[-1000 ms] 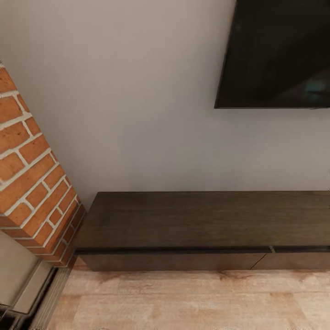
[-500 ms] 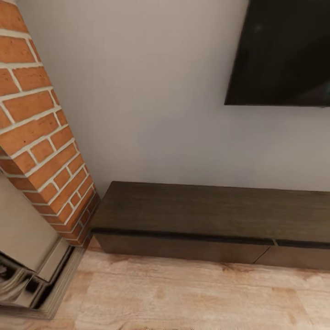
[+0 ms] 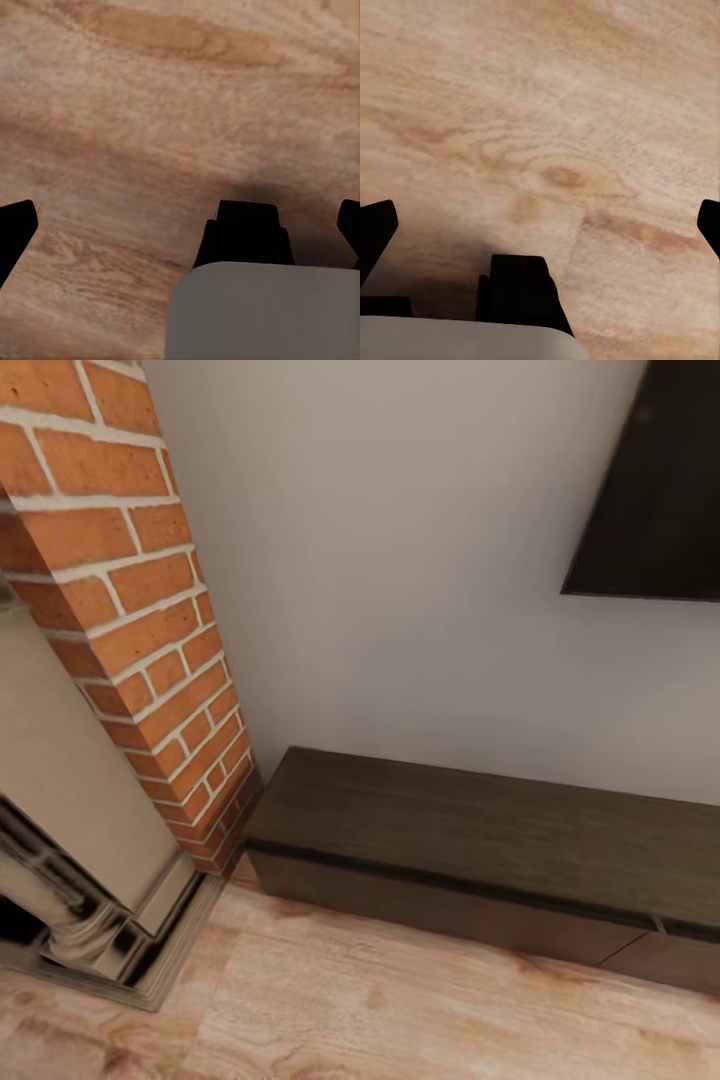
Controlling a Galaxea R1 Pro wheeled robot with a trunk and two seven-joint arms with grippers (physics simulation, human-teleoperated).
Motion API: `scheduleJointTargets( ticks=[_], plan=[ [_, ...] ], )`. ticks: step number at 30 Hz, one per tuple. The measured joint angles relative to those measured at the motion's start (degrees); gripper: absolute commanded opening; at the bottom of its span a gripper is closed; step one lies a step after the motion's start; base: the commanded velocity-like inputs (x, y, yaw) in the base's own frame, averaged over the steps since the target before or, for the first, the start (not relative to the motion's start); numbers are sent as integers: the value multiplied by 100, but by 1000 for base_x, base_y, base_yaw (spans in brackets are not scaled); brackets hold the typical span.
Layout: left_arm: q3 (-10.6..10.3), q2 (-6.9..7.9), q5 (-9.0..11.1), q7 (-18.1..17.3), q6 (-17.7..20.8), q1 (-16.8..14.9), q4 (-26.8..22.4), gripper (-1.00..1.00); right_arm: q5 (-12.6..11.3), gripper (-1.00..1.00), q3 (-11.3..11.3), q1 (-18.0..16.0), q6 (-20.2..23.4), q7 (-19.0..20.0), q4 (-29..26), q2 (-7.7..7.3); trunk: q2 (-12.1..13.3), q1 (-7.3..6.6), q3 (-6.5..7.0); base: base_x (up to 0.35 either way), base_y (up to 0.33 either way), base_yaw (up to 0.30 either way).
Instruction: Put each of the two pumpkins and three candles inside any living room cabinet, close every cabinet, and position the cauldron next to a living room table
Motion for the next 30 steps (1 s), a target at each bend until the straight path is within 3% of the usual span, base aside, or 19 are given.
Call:
scheduleJointTargets(
  ticks=[8,16,30],
  plan=[
    [-2,30,-1,11,0,0,38,100,-5,100,0,0,-8,8,0,7,0,0,0,0,0,286],
    [-2,262,-3,8,1,0,45,100,-14,100,-14,0,-31,25,-8,-35,0,0,0,0,0,286],
    [-5,295,-10,0,0,9,45,100,20,100,-9,0,-36,36,-5,-29,0,0,0,0,0,286]
  ],
)
